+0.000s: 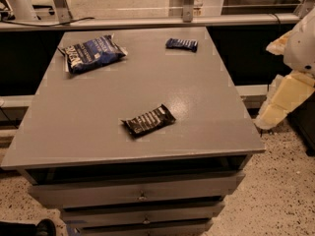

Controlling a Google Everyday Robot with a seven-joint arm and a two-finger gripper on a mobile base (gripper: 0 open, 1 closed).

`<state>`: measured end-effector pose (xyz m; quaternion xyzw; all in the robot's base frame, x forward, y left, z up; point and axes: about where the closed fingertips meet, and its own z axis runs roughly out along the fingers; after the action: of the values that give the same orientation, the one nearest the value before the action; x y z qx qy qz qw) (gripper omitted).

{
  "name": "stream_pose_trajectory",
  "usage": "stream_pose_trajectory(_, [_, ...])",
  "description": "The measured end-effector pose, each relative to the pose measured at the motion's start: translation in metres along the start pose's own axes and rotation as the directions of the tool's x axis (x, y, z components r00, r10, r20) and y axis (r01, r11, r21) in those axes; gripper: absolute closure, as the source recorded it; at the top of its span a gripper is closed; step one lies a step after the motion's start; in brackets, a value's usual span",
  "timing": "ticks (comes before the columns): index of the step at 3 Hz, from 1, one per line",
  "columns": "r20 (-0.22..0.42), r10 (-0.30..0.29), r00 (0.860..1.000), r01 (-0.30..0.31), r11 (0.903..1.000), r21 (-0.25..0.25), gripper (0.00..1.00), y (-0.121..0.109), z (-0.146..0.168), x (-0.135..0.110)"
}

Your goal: Move rxbar blueberry near rxbar chocolate

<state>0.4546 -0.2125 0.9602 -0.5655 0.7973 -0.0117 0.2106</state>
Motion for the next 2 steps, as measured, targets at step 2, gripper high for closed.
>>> stream_pose_trajectory(2, [0.143, 0.053, 0.988, -0.058, 0.9977, 0.035, 0.00, -0.028, 0.034, -0.019])
